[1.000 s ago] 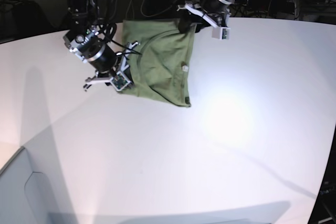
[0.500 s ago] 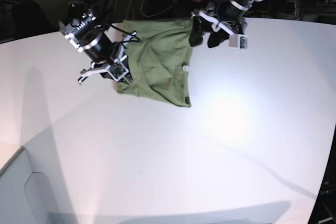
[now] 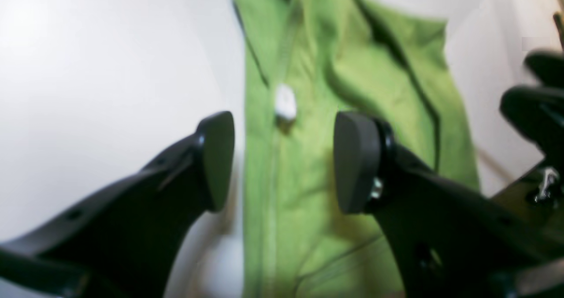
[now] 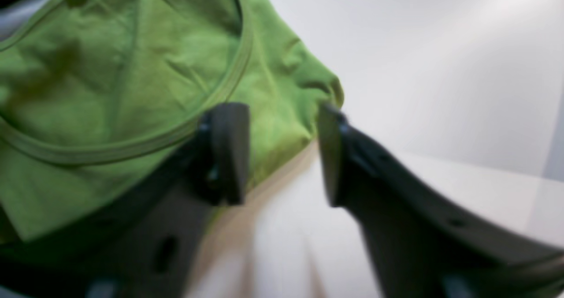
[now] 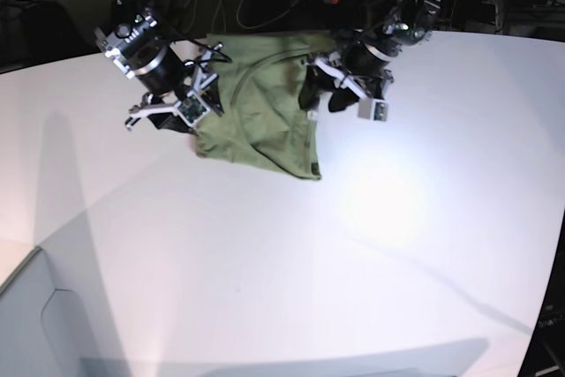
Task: Fold the T-shirt properly
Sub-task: 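Pull the held edge with the left gripper across toward the right gripper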
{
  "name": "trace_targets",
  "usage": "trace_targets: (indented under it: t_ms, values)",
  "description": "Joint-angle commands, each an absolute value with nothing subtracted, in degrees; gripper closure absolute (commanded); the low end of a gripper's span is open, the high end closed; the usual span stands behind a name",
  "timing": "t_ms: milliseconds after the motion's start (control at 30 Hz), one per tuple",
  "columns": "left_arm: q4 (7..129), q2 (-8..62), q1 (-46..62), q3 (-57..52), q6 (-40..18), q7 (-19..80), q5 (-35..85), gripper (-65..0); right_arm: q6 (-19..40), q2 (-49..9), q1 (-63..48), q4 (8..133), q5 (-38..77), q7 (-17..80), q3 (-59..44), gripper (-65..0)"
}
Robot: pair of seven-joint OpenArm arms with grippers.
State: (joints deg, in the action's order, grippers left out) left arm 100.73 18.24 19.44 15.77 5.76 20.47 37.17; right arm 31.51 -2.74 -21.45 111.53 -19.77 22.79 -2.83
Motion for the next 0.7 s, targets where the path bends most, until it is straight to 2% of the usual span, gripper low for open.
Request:
trace_targets:
  t_ms: [0,100,400,467,633,667]
  values:
    - [101.5,18.5,19.1,15.9,5.2,19.3,37.5,-34.5,32.1,-2.9,-21.4,112.7,-19.1,21.5,-2.9,-32.2]
    - [99.6,17.3,18.9,15.5,5.1,19.3,37.5,-34.5,32.0,-3.9,-21.9,112.7,-19.1,21.5,-3.0,-36.4]
    - [95.1,16.7,17.8,15.9,5.0,19.3,37.6,-33.3,32.0,-3.7,-21.9,112.7,-19.1,21.2,-3.3,-36.5]
    - [94.7,16.7,17.6,15.9,4.9,19.3,37.6,-26.4,32.0,-3.7,-21.8,112.7,-19.1,21.2,-3.3,-36.5]
    - [93.6,16.7,16.3,15.9,4.9,19.2,37.6,-0.7,32.0,-3.7,-21.8,112.7,-19.1,21.1,-3.3,-36.5]
    - [93.0,16.2,16.0,15.9,4.9,19.3,37.6,0.0,32.0,-3.7,-21.8,112.7,-19.1,21.1,-3.3,-36.5]
